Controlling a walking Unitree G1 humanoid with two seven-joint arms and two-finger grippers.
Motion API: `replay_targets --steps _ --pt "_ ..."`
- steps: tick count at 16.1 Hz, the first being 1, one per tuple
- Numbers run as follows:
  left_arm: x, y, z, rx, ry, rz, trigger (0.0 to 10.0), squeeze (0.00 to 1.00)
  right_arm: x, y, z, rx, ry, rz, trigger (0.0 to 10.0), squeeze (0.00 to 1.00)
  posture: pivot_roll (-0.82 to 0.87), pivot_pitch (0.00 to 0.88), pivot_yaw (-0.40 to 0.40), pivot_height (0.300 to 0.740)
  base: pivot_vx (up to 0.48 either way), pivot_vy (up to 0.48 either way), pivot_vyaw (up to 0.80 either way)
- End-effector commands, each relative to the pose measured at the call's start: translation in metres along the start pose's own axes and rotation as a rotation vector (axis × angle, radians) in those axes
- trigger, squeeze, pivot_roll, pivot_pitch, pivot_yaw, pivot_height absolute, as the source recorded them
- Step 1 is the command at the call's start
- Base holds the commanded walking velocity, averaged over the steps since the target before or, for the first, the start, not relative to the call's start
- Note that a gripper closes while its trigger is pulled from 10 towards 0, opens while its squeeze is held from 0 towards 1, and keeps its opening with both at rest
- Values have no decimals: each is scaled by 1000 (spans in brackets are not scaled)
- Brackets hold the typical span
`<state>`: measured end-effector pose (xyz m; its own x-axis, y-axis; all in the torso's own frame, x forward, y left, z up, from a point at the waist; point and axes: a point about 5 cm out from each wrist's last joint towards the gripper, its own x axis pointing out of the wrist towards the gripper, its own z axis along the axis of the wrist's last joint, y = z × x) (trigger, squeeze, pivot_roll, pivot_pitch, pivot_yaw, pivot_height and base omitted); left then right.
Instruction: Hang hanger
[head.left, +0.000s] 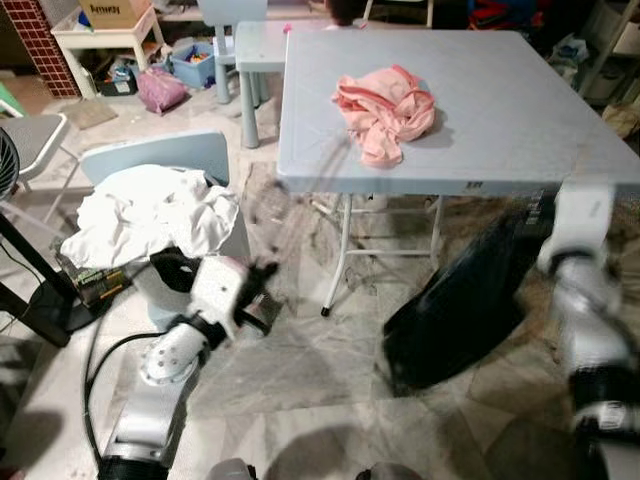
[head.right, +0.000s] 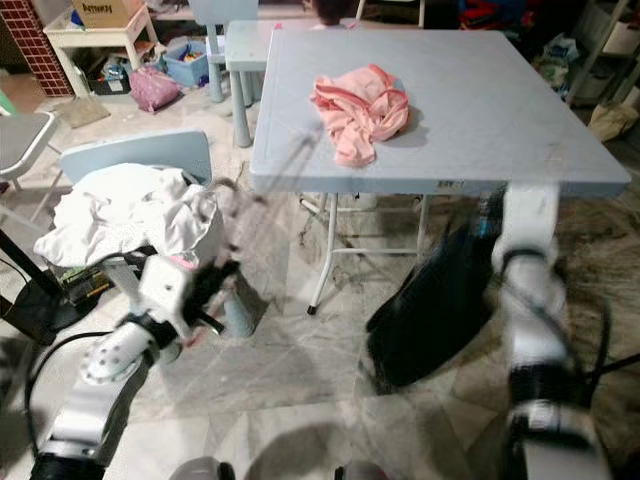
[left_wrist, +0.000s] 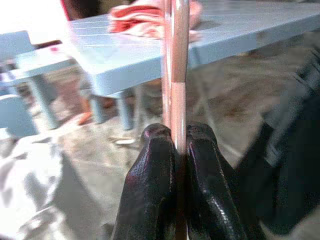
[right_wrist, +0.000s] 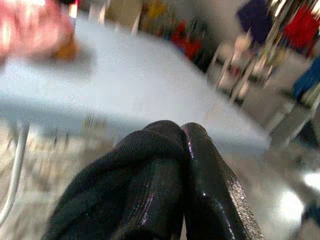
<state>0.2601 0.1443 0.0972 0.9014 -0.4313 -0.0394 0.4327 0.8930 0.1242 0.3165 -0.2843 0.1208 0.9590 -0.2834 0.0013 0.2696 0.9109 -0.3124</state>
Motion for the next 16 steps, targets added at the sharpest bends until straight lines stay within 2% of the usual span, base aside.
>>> replay_targets --steps 1,2,3,5,10,16 --pt "-1 2 4 -19 -18 48 10000 0 1 0 7 19 -28 1 0 0 -60 0 -24 740 0 0 0" --pt "0 3 7 -57 -34 85 10000 0 -3 8 5 46 -27 39 0 0 -61 0 -18 740 0 0 0" --pt "4 2 14 -77 -70 93 10000 0 -6 23 16 117 -77 118 4275 0 -61 0 -10 740 0 0 0" --pt "9 3 20 -108 -96 103 10000 0 -6 32 30 147 -131 163 10000 0 -65 0 -4 740 302 0 0" --pt "15 9 37 -123 -149 128 10000 0 2 24 57 176 -212 127 10000 0 -62 0 -7 740 396 0 0" --pt "18 7 38 -132 -151 118 10000 0 4 26 70 185 -249 116 10000 0 -65 0 -10 740 434 0 0"
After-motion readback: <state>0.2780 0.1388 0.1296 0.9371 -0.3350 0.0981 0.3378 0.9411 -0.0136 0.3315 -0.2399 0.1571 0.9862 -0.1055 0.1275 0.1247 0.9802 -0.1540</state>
